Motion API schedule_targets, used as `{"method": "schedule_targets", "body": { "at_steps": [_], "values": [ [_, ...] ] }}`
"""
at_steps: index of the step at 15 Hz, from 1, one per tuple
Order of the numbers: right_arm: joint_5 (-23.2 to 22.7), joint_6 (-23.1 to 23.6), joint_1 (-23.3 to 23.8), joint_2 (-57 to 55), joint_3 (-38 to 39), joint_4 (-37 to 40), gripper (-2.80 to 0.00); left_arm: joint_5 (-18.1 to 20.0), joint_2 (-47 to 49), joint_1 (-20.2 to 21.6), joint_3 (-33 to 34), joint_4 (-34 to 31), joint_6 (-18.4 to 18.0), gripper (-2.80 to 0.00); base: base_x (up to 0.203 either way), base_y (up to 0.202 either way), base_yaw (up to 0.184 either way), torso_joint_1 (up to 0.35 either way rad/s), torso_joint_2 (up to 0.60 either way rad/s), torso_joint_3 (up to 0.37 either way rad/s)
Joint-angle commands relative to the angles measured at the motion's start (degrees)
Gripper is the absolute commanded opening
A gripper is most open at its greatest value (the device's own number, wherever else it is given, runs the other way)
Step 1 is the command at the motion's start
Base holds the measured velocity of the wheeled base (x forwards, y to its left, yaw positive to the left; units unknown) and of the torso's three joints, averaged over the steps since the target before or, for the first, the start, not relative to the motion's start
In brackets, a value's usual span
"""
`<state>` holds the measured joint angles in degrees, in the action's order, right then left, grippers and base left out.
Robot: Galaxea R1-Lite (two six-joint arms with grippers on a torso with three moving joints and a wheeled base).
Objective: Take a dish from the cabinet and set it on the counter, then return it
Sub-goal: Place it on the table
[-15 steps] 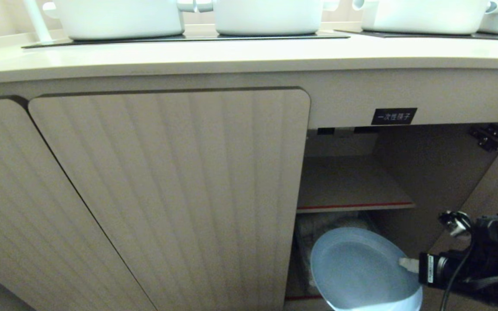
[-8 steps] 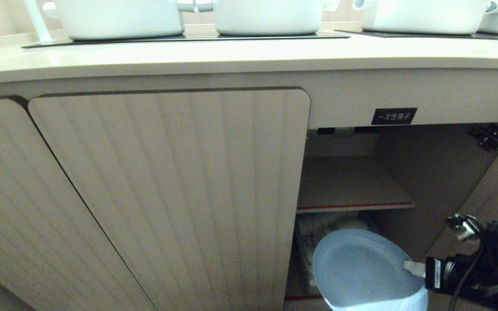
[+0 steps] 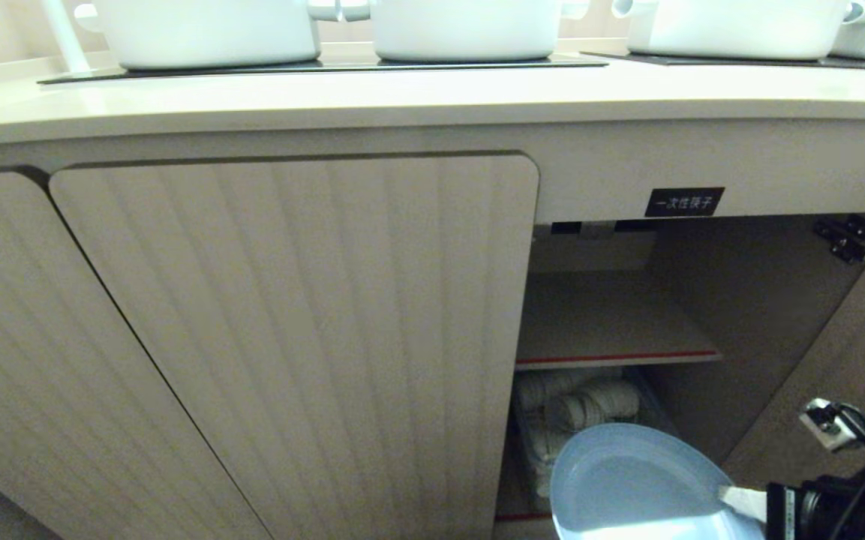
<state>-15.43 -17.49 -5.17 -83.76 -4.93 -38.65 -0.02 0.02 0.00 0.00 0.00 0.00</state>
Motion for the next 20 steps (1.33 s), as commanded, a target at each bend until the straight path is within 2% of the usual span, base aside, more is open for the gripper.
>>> {"method": "schedule_targets", "body": {
  "at_steps": [1,7,11,20],
  "values": [
    [-0.30,-0.09,-0.04,2.32,0.82,0.65,-2.80,-0.04,-0.02,0.00,0.00,0.00,0.00,-2.80,0.000,0.000,0.000,0.000,0.00,0.000],
    [-2.48,0.06,-0.18,4.51,0.90,2.75,-2.80,-0.03,-0.02,0.00,0.00,0.00,0.00,-2.80,0.000,0.000,0.000,0.000,0.00,0.000],
    [-2.76,0.09,-0.19,7.64,0.70,7.54,-2.80,-0.04,-0.02,0.00,0.00,0.00,0.00,-2.80,0.000,0.000,0.000,0.000,0.00,0.000],
    [-2.76,0.09,-0.19,12.39,0.71,12.07,-2.80,-0.06,-0.02,0.00,0.00,0.00,0.00,-2.80,0.000,0.000,0.000,0.000,0.00,0.000]
  ]
}}
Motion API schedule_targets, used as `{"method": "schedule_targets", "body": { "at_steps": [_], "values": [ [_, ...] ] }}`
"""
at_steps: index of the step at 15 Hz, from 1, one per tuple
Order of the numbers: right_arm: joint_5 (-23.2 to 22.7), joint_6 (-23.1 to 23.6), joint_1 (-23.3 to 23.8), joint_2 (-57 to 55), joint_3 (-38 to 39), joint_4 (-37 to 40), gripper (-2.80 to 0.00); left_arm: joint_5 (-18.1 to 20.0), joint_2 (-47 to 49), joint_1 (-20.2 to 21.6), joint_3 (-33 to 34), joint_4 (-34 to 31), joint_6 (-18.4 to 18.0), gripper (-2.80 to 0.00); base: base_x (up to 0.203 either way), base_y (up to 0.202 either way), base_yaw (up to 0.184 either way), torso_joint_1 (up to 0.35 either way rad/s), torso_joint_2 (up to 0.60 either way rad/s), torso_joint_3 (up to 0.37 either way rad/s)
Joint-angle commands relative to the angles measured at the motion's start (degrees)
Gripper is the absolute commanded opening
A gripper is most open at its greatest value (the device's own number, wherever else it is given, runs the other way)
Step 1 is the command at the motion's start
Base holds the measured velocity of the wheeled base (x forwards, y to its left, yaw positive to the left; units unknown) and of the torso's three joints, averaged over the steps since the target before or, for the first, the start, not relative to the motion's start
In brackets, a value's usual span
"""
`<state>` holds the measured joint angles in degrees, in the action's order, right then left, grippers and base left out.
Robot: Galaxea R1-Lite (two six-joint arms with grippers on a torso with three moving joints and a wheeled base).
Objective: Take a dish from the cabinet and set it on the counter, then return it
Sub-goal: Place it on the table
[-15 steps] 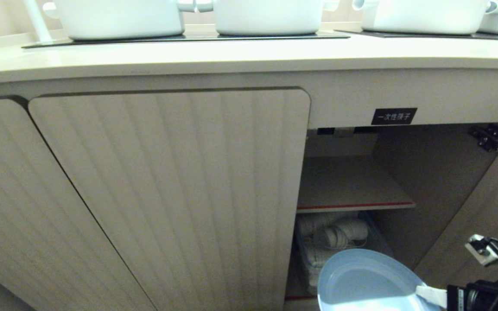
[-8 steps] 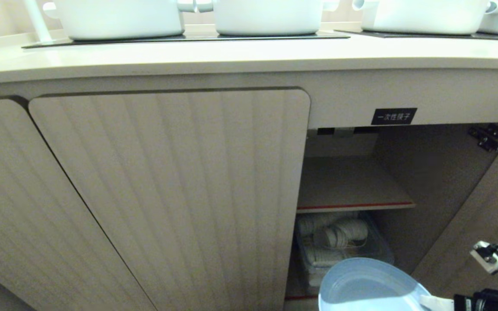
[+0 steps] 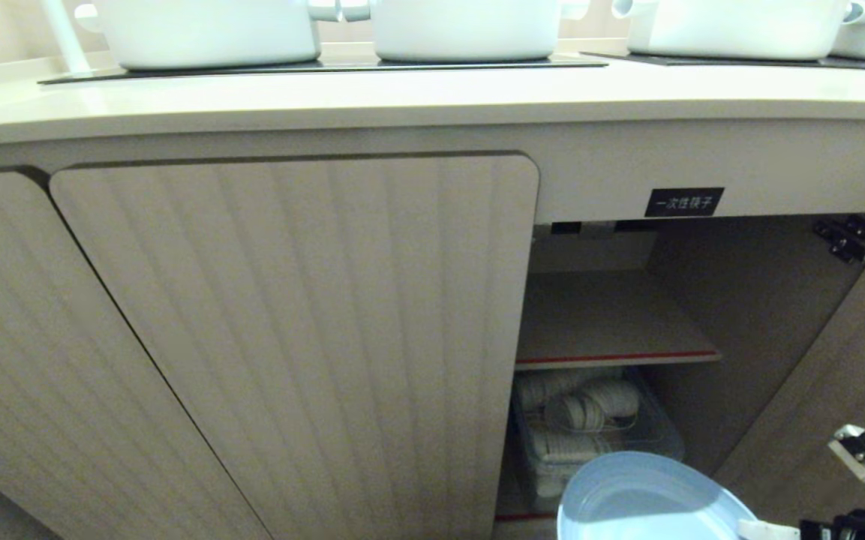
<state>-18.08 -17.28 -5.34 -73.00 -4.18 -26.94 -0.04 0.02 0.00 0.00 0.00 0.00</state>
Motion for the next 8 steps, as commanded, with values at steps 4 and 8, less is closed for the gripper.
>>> {"method": "schedule_targets", "body": {
  "at_steps": [4,8],
  "values": [
    [-0.11,-0.12,-0.02,7.13,-0.08,7.05,-2.80,-0.04,-0.02,0.00,0.00,0.00,0.00,-2.80,0.000,0.000,0.000,0.000,0.00,0.000],
    [-0.84,-0.12,-0.02,10.83,0.21,10.72,-2.80,-0.03,-0.02,0.00,0.00,0.00,0.00,-2.80,0.000,0.000,0.000,0.000,0.00,0.000]
  ]
}}
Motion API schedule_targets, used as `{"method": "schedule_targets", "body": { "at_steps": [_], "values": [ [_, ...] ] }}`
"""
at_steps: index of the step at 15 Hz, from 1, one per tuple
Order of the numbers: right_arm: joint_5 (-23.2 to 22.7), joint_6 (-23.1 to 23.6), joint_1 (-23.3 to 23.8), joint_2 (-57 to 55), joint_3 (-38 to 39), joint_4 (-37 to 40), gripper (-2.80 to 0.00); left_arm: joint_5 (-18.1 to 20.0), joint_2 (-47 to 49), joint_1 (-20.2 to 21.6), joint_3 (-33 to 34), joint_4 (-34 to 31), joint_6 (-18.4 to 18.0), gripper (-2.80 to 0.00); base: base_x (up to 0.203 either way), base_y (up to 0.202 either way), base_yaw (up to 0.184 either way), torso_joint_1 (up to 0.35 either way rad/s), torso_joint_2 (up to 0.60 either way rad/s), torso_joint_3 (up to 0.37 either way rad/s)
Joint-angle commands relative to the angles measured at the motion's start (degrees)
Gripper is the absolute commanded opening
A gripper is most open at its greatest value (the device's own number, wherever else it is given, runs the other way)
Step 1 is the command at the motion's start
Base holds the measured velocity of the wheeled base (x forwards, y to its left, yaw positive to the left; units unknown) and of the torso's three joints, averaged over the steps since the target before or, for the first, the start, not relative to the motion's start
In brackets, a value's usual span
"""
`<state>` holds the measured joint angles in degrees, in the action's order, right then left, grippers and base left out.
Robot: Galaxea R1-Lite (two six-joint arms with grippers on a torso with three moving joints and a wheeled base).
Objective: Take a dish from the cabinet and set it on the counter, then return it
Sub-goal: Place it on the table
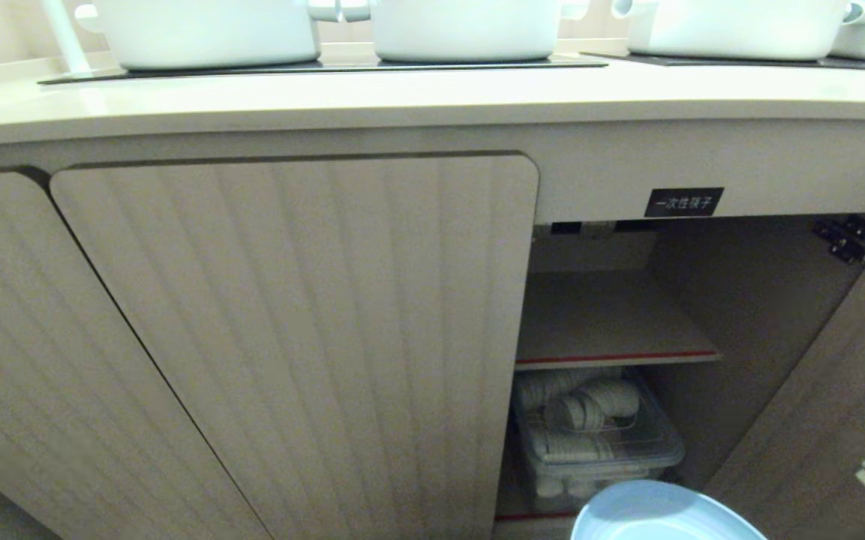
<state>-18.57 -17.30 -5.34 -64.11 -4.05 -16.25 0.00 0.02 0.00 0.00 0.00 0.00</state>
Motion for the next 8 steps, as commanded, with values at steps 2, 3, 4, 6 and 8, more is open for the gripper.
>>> {"method": "schedule_targets", "body": {
  "at_steps": [2,3,4,6,8],
  "values": [
    [-1.83,-0.05,-0.02,3.83,0.01,1.33,-2.80,-0.09,-0.02,0.00,0.00,0.00,0.00,-2.80,0.000,0.000,0.000,0.000,0.00,0.000],
    [-1.98,0.21,-0.09,4.33,-0.07,2.41,-2.80,-0.09,-0.02,0.00,0.00,0.00,0.00,-2.80,0.000,0.000,0.000,0.000,0.00,0.000],
    [-2.00,0.74,-0.05,4.59,0.00,2.94,-2.80,-0.09,-0.02,0.00,0.00,0.00,0.00,-2.80,0.000,0.000,0.000,0.000,0.00,0.000],
    [-1.92,1.13,-0.02,5.36,0.00,3.20,-2.80,-0.01,-0.02,0.00,0.00,0.00,0.00,-2.80,0.000,0.000,0.000,0.000,0.00,0.000],
    [-1.83,1.27,-0.02,6.44,-0.15,4.27,-2.80,-0.01,-0.02,0.00,0.00,0.00,0.00,-2.80,0.000,0.000,0.000,0.000,0.00,0.000]
  ]
}}
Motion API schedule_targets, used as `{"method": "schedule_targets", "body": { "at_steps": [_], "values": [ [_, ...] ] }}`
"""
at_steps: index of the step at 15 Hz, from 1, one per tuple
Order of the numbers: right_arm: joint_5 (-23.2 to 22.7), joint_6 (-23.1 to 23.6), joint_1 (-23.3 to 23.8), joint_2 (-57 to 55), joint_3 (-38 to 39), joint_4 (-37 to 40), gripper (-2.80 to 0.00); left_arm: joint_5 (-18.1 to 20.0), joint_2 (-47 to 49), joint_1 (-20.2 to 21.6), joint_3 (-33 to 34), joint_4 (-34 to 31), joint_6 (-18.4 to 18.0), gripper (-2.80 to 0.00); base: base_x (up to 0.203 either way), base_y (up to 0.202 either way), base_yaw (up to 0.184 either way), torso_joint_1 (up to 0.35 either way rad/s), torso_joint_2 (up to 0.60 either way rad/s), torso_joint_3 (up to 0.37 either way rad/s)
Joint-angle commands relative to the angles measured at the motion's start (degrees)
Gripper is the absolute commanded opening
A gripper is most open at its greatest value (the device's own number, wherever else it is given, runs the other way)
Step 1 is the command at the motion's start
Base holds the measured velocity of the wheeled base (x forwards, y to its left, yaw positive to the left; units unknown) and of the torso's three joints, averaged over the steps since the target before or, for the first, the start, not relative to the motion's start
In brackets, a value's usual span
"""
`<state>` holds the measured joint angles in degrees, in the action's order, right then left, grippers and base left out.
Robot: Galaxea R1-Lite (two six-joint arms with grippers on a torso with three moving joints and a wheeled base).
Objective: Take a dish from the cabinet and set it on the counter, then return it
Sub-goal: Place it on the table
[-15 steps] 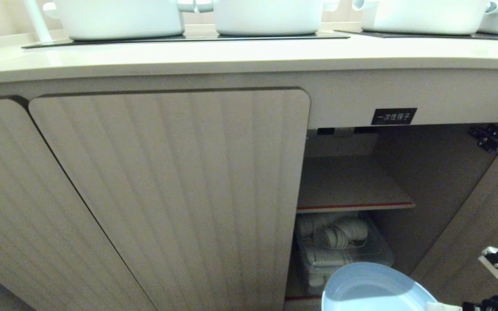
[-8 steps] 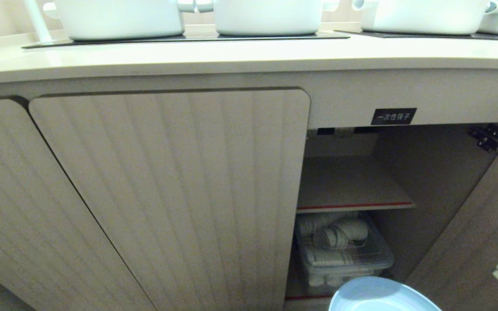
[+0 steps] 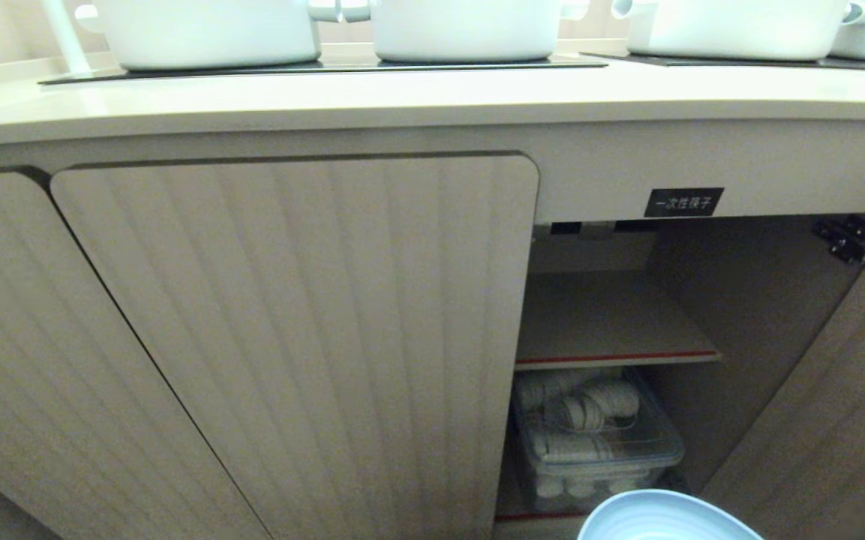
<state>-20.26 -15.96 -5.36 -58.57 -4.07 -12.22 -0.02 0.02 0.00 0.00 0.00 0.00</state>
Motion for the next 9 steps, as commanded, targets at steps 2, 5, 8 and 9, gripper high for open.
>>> {"method": "schedule_targets", "body": {
  "at_steps": [2,5,8,9],
  "values": [
    [-0.13,-0.04,0.00,1.27,-0.41,0.88,-2.80,0.02,-0.02,0.00,0.00,0.00,0.00,-2.80,0.000,0.000,0.000,0.000,0.00,0.000],
    [0.13,0.05,0.00,1.27,-0.23,0.95,-2.80,-0.06,-0.02,0.00,0.00,0.00,0.00,-2.80,0.000,0.000,0.000,0.000,0.00,0.000],
    [0.22,0.07,0.00,1.18,-0.23,0.97,-2.80,0.02,-0.02,0.00,0.00,0.00,0.00,-2.80,0.000,0.000,0.000,0.000,0.00,0.000],
    [0.22,0.14,0.00,1.18,-0.15,0.97,-2.80,-0.01,-0.02,0.00,0.00,0.00,0.00,-2.80,0.000,0.000,0.000,0.000,0.00,0.000]
  ]
}}
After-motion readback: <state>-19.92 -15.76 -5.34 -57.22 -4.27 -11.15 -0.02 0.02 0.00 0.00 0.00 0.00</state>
